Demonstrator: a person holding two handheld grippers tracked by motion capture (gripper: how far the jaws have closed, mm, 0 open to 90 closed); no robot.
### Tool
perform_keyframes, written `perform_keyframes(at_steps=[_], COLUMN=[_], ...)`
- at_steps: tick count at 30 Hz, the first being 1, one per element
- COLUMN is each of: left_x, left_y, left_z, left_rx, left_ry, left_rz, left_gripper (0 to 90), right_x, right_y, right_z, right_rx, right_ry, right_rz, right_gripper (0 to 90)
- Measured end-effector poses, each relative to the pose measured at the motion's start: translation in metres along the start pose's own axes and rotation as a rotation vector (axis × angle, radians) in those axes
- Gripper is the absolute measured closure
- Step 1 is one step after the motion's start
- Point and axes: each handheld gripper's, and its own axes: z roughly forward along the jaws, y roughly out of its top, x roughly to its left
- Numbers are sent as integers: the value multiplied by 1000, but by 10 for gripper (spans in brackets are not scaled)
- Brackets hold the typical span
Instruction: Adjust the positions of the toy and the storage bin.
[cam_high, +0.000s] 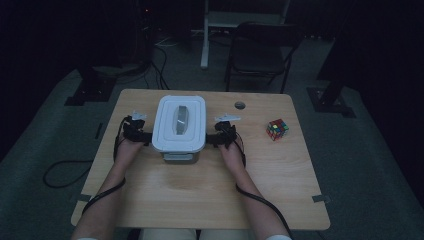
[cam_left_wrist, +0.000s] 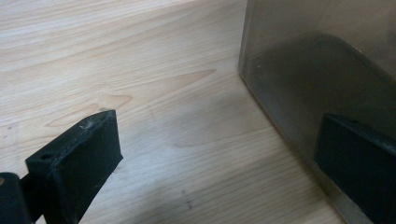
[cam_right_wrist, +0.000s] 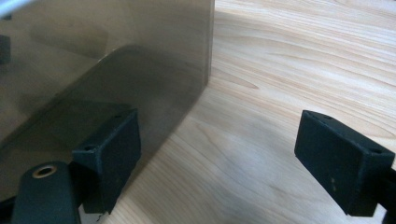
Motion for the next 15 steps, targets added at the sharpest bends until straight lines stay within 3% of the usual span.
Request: perform_keyframes(at_steps=[15], left_x=[-35], left_y=[9], left_z=[6], left_rx=[16], left_ry=[-40], left_rz=[58], left_gripper=[14], right_x=[-25], right_y=[-16], right_z=[-30], right_rx=[23], right_ry=[-27], right_rz=[-6], right_gripper=[144])
